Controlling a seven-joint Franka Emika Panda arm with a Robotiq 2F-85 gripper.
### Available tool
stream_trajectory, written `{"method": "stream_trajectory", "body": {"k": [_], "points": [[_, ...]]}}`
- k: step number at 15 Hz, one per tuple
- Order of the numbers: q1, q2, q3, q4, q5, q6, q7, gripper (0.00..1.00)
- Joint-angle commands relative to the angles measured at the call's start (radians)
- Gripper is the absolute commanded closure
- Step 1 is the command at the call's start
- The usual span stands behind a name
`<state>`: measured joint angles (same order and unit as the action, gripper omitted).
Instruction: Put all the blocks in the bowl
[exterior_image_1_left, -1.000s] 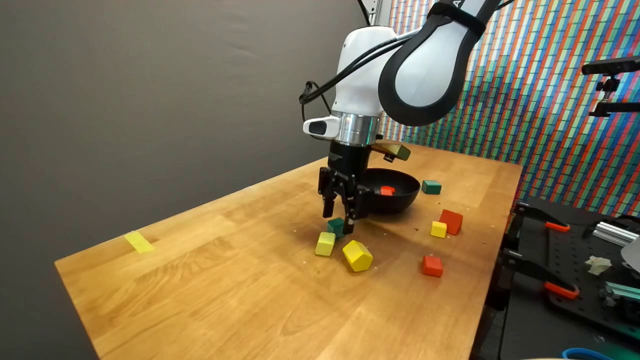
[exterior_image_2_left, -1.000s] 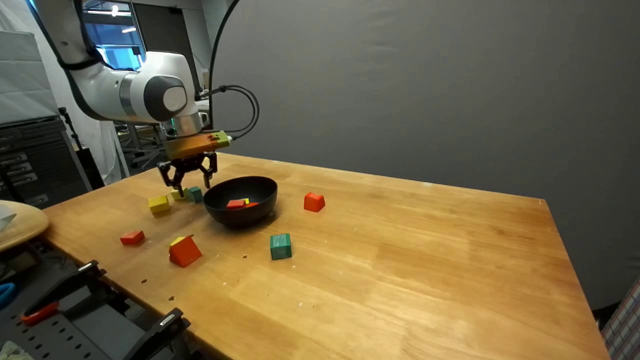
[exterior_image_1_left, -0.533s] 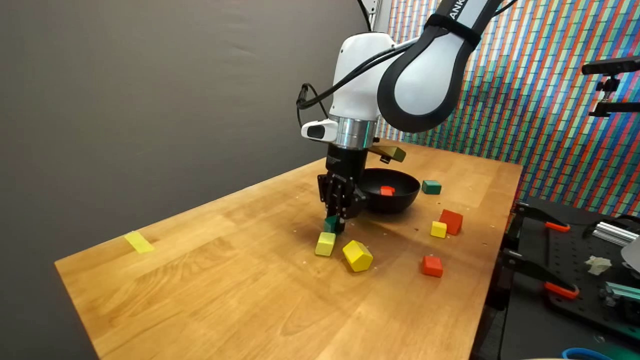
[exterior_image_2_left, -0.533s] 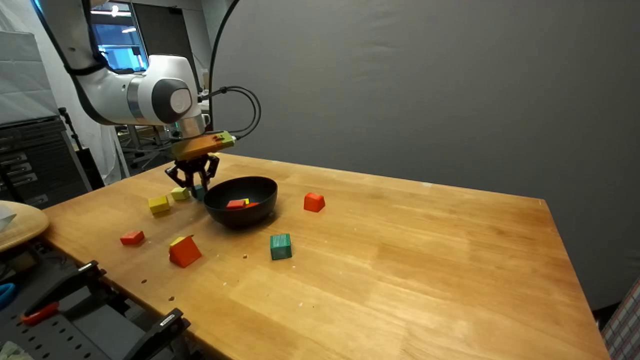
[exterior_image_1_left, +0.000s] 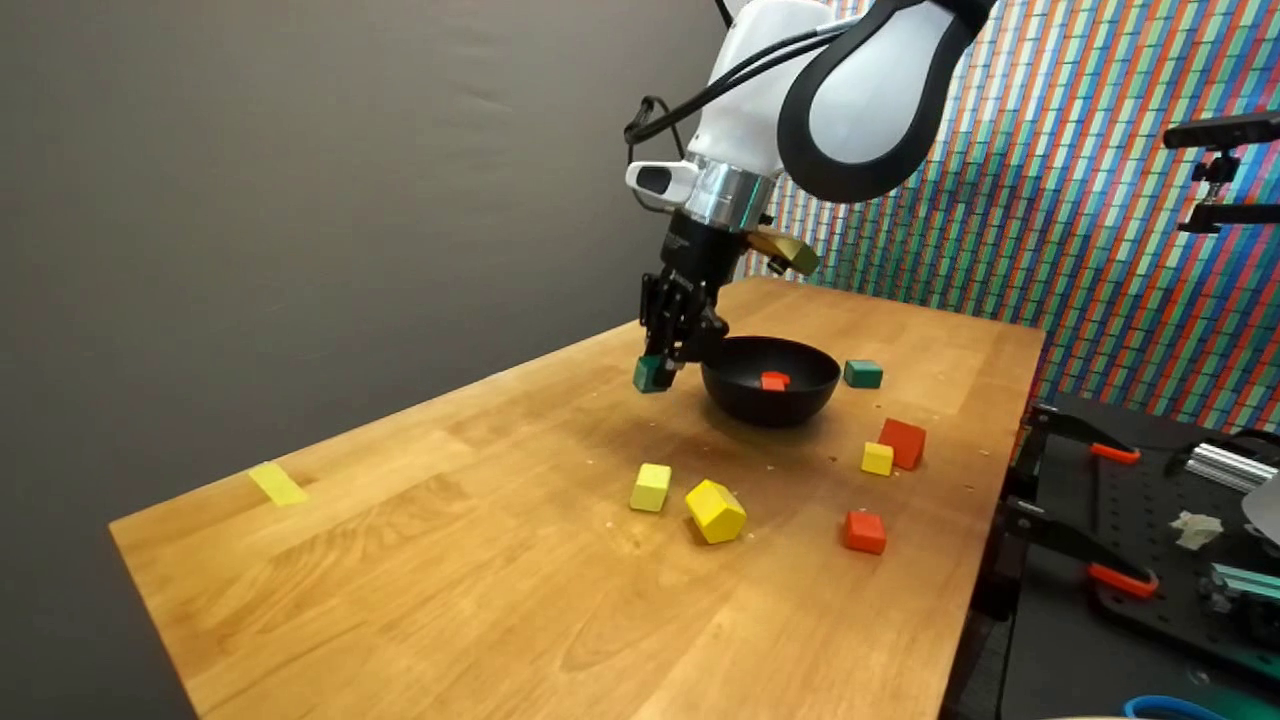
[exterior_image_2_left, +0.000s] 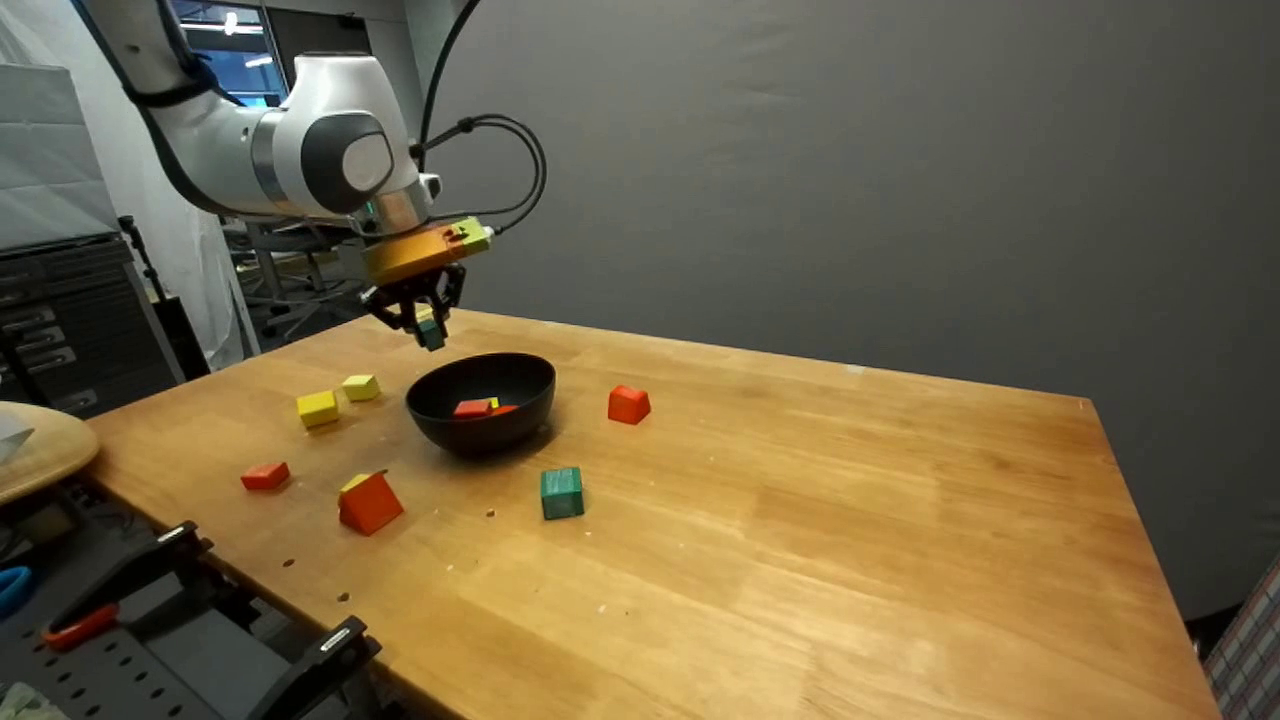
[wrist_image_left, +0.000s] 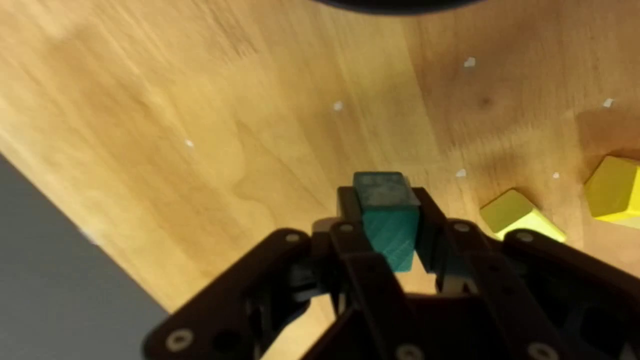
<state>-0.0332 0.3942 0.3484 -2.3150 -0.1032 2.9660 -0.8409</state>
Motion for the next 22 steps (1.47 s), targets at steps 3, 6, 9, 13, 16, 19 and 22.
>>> {"method": "stream_trajectory", "body": {"k": [3, 6, 9, 13, 16, 19, 22], "points": [[-0.113, -0.238, -0.033, -0.194, 0.038, 0.069, 0.042, 0.83], [-0.123, -0.278, -0.068, -0.227, 0.021, 0.03, 0.056, 0.83], [-0.115, -0.3, -0.096, -0.245, -0.003, -0.04, 0.064, 0.64], [-0.069, -0.315, -0.151, -0.249, 0.035, -0.088, 0.059, 0.23], [-0.055, -0.334, -0.156, -0.249, 0.08, -0.097, 0.049, 0.01], [-0.02, -0.356, -0.129, -0.239, 0.148, -0.11, 0.019, 0.0], [0.051, -0.353, -0.092, -0.199, 0.225, -0.174, 0.002, 0.0]]}}
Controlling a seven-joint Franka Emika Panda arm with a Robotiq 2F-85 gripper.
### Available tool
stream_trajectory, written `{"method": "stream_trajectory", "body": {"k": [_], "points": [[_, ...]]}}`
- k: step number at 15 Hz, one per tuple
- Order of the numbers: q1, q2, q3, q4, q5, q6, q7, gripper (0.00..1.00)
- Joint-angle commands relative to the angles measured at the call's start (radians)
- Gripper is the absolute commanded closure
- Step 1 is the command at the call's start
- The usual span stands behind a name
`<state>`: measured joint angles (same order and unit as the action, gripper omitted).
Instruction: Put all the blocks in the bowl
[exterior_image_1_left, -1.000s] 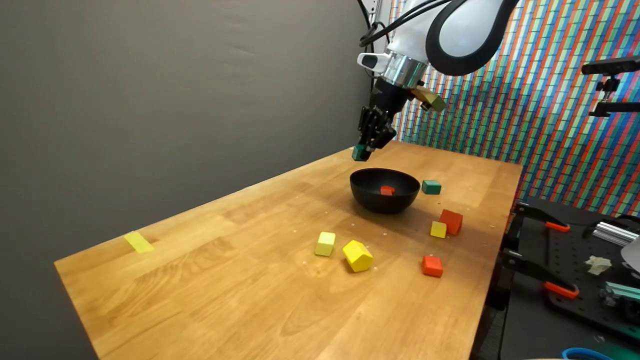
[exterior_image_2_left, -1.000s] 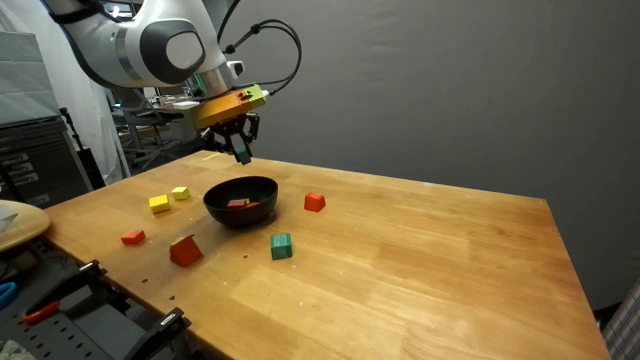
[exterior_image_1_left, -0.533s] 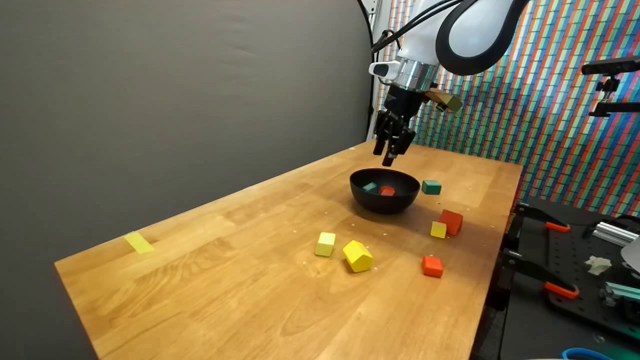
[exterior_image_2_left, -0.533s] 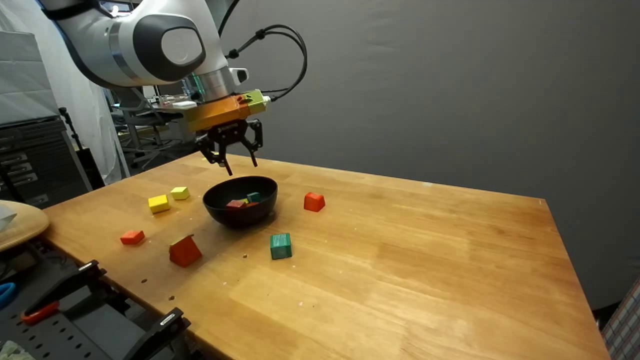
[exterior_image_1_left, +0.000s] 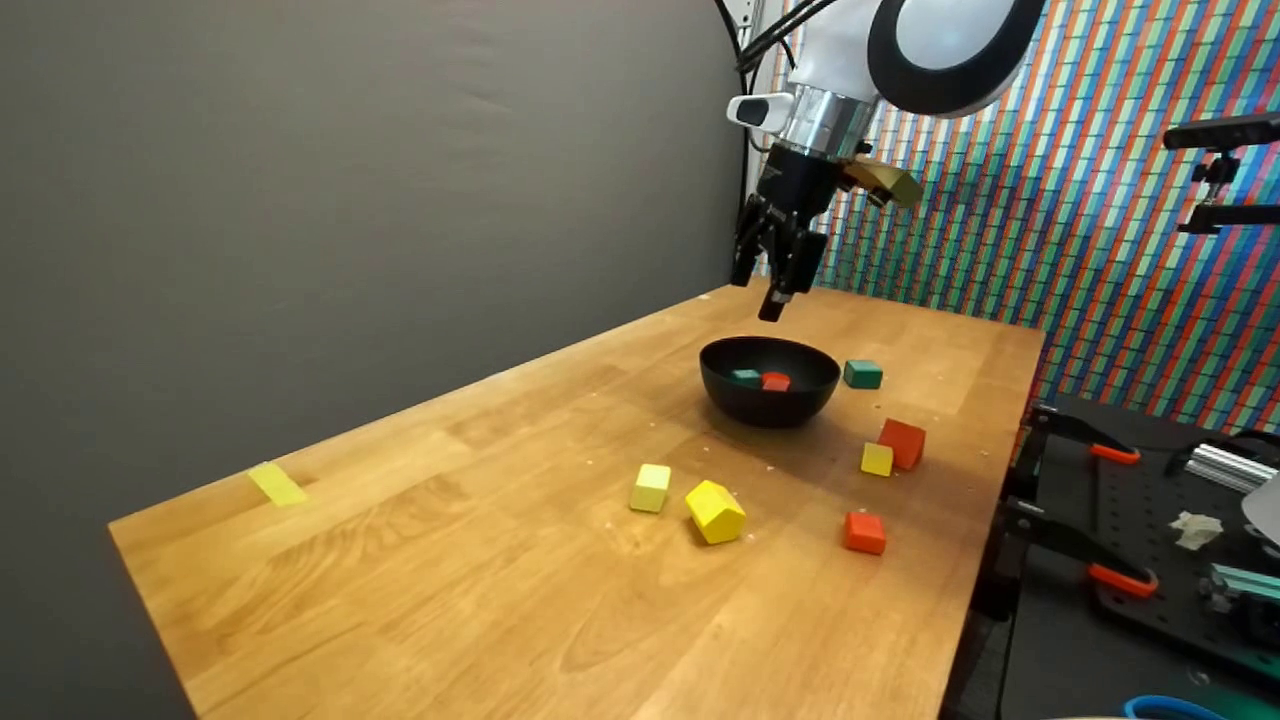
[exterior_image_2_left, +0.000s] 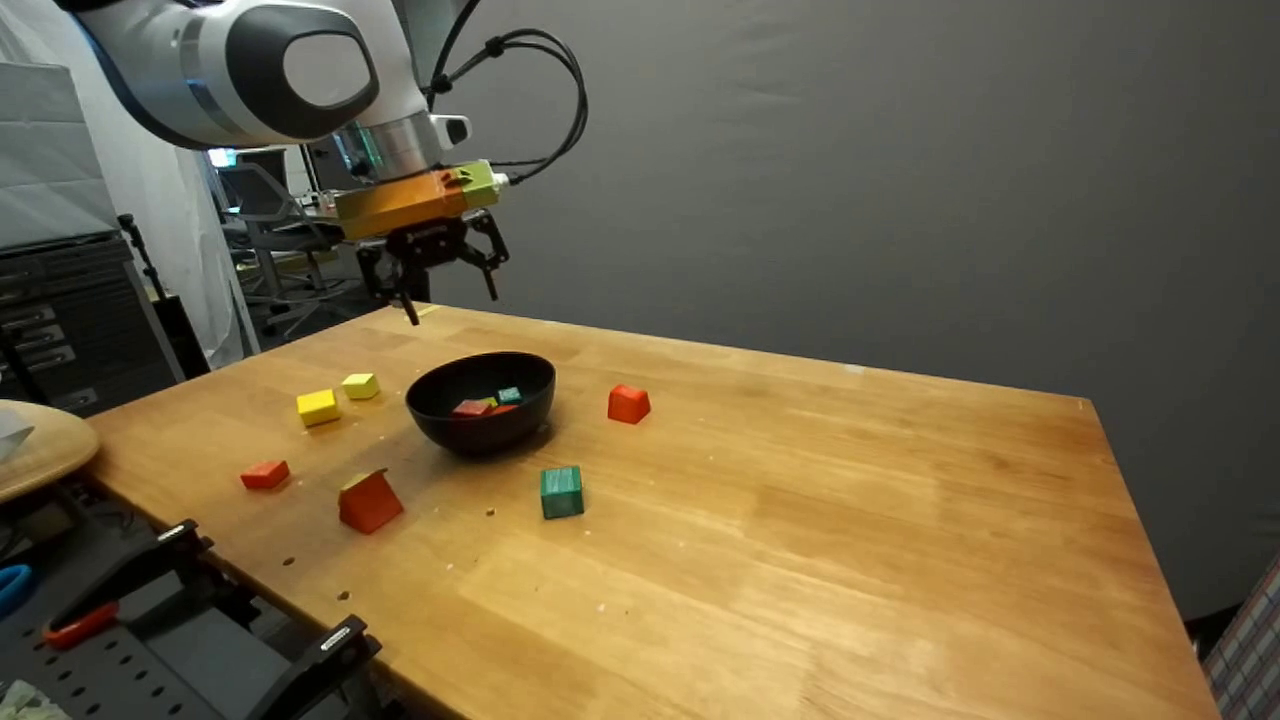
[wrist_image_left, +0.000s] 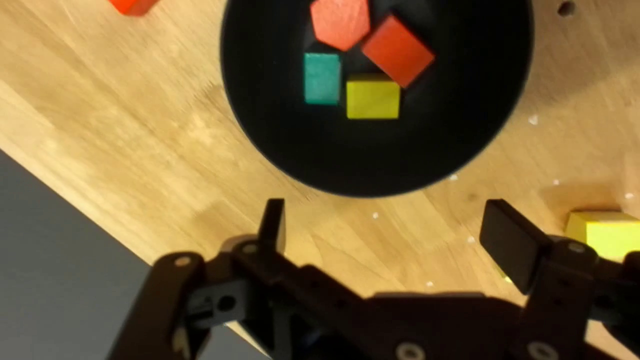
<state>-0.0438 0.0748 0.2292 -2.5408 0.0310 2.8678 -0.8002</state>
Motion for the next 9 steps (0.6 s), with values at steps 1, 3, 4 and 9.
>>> {"method": "stream_trajectory", "body": {"k": [1, 3, 4, 9], "points": [[0.086, -0.021, 0.038, 0.048, 0.118, -0.106, -0.04, 0.0], [0.134, 0.015, 0.058, 0.091, 0.155, -0.168, -0.031, 0.0], [0.155, 0.041, 0.067, 0.116, 0.166, -0.194, -0.024, 0.0], [0.244, 0.226, 0.026, 0.227, -0.078, -0.141, 0.235, 0.0]]}}
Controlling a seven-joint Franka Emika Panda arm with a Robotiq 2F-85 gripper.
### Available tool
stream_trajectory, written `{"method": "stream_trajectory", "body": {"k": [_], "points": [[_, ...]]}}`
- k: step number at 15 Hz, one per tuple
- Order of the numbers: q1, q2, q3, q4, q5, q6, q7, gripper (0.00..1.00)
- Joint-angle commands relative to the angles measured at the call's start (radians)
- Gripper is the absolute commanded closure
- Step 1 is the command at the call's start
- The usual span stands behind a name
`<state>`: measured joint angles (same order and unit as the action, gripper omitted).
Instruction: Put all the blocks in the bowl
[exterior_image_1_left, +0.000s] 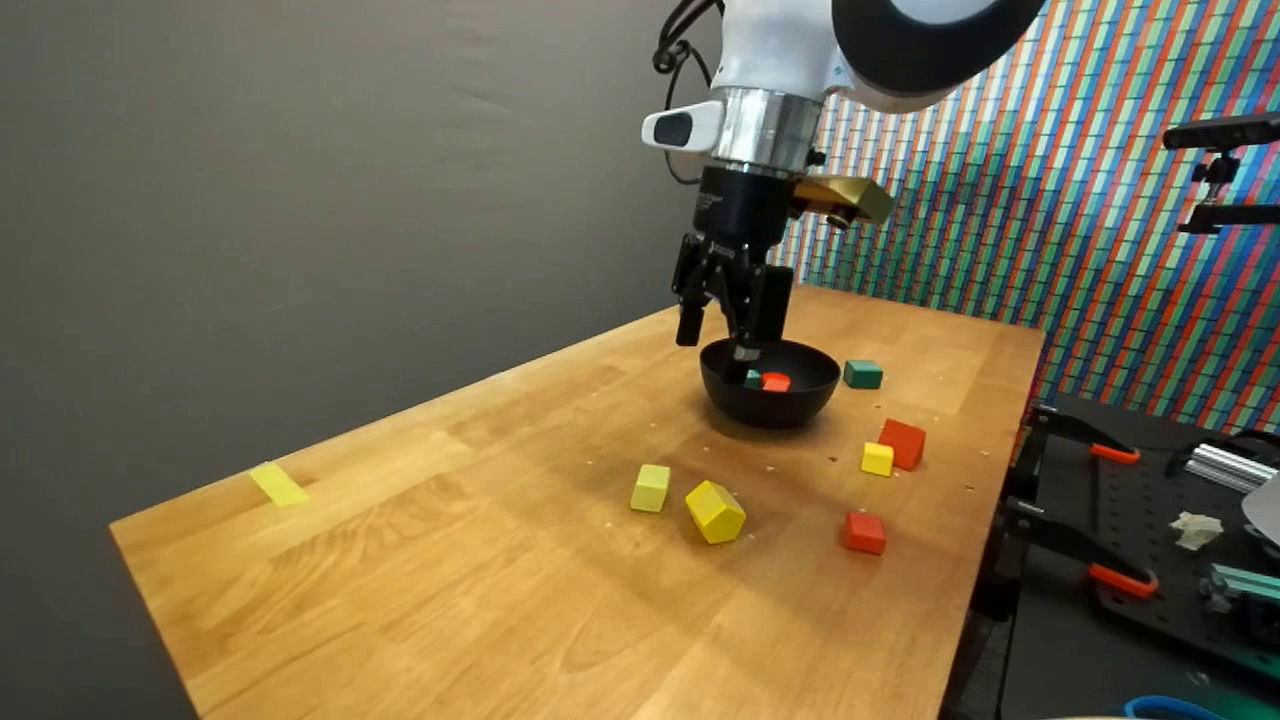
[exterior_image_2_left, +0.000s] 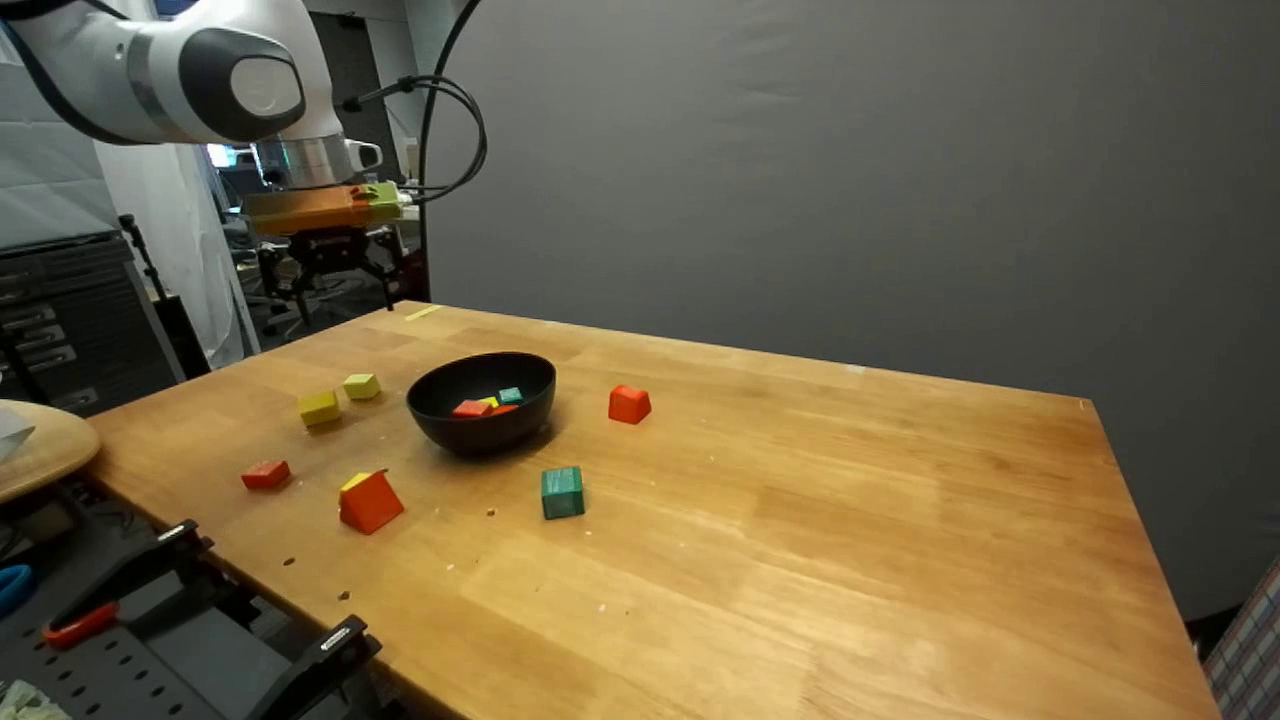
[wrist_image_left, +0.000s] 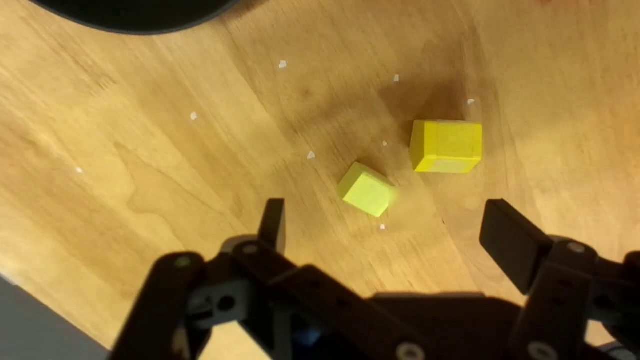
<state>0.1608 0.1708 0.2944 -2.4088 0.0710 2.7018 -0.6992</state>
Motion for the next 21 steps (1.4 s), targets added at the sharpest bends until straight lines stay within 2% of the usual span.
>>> {"method": "stream_trajectory", "body": {"k": [1, 2, 4, 6, 11, 13, 16, 17, 18, 21], "points": [[0.051, 0.173, -0.049, 0.122, -0.155, 0.044, 0.19, 0.0], [0.008, 0.079, -0.002, 0.048, -0.101, 0.011, 0.117, 0.0], [0.011, 0.151, -0.009, 0.088, -0.148, 0.031, 0.172, 0.0], [-0.024, 0.18, 0.026, 0.102, -0.089, -0.005, 0.158, 0.0], [-0.054, 0.243, 0.112, 0.136, 0.003, -0.059, 0.135, 0.0], [-0.037, 0.27, 0.116, 0.151, -0.004, -0.036, 0.159, 0.0], [-0.008, 0.327, 0.086, 0.188, -0.051, -0.005, 0.202, 0.0], [0.0, 0.345, 0.074, 0.201, -0.065, 0.001, 0.215, 0.04], [0.007, 0.361, 0.063, 0.212, -0.079, 0.006, 0.225, 0.24], [0.045, 0.399, 0.008, 0.244, -0.159, 0.035, 0.276, 0.35]]}}
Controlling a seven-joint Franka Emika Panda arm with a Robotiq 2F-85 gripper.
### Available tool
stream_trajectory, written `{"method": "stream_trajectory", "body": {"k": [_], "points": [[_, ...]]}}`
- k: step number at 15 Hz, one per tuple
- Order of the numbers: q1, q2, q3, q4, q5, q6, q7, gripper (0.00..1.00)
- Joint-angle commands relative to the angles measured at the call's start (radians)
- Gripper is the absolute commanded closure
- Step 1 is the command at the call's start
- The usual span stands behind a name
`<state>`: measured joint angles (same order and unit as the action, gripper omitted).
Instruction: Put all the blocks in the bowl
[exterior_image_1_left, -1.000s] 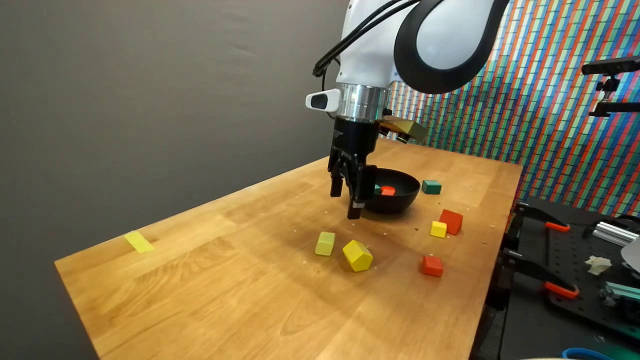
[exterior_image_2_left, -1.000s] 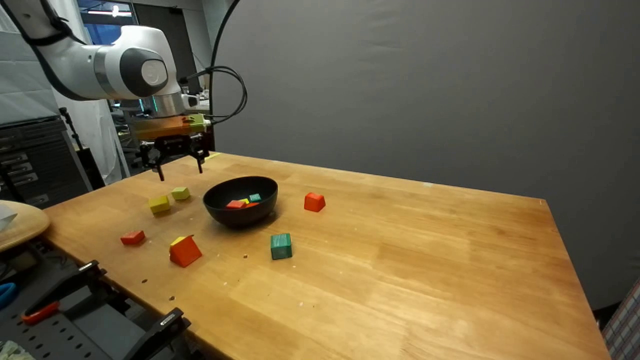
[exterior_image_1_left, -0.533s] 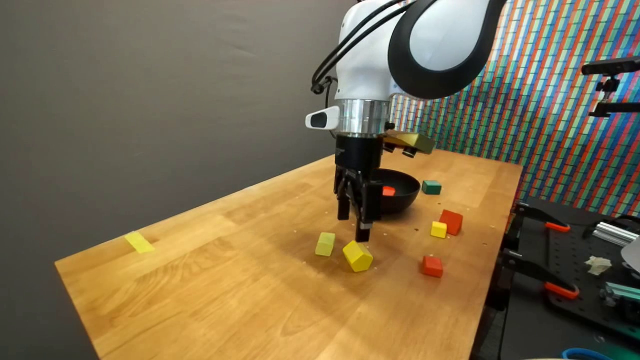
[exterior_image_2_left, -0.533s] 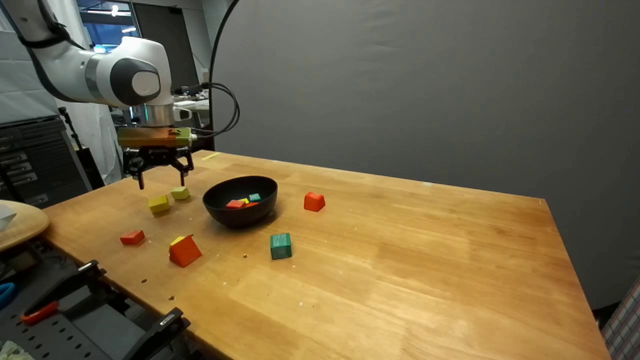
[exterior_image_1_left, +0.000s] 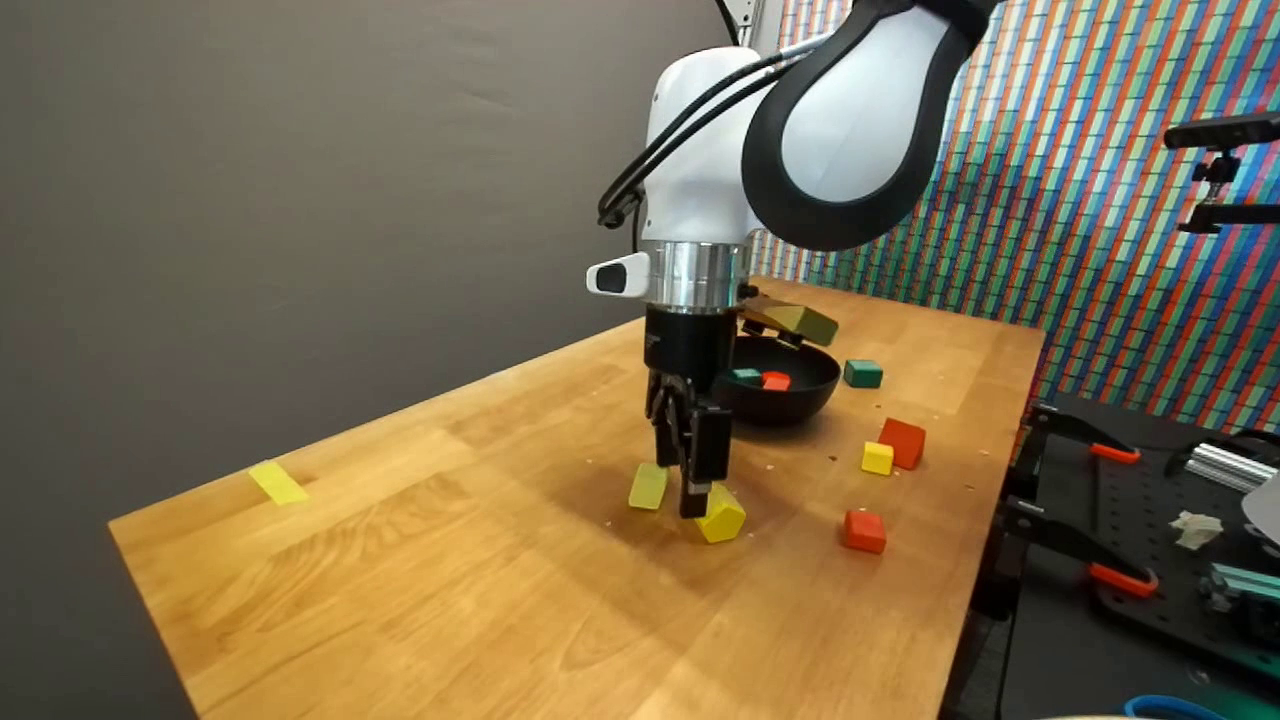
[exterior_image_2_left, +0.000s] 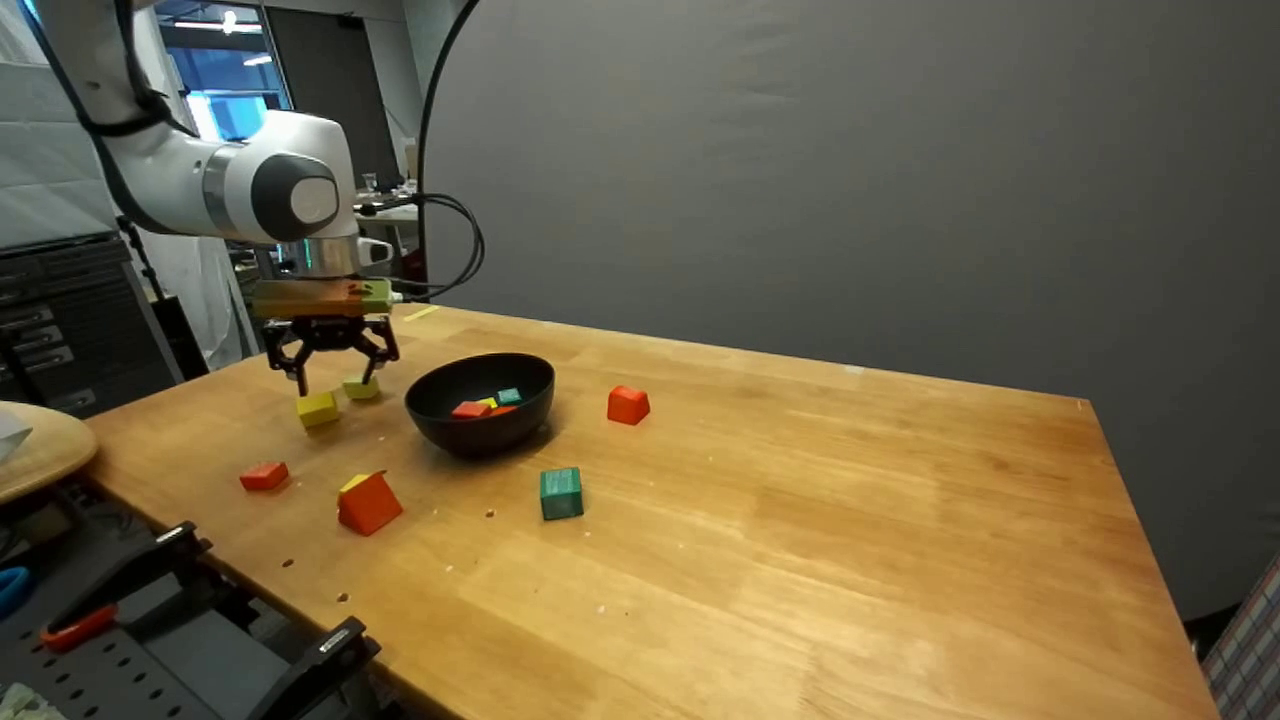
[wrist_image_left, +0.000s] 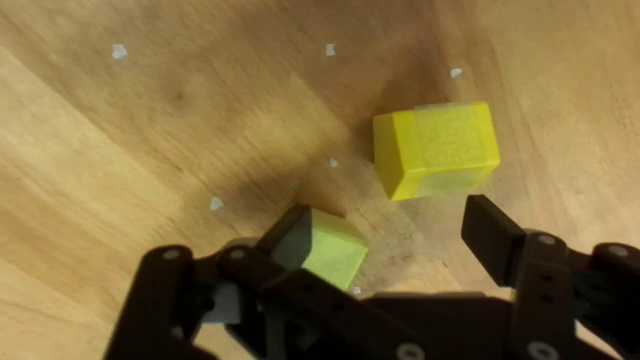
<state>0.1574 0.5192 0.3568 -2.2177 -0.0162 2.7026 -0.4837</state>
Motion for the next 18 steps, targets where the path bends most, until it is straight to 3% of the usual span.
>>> {"method": "stream_trajectory", "body": {"k": [1, 4, 6, 8, 9, 11, 13, 17, 18], "points": [[0.061, 0.062, -0.071, 0.065, -0.098, 0.042, 0.077, 0.39], [0.085, 0.09, -0.094, 0.096, -0.146, 0.052, 0.111, 0.5], [0.093, 0.098, -0.1, 0.111, -0.162, 0.052, 0.125, 0.7], [0.097, 0.097, -0.098, 0.12, -0.167, 0.053, 0.132, 0.72], [0.1, 0.1, -0.097, 0.127, -0.169, 0.052, 0.135, 0.64], [0.101, 0.105, -0.092, 0.139, -0.165, 0.049, 0.135, 0.4], [0.105, 0.109, -0.087, 0.15, -0.164, 0.048, 0.135, 0.34], [0.121, 0.123, -0.086, 0.179, -0.168, 0.047, 0.135, 0.02], [0.126, 0.128, -0.087, 0.187, -0.17, 0.045, 0.135, 0.0]]}}
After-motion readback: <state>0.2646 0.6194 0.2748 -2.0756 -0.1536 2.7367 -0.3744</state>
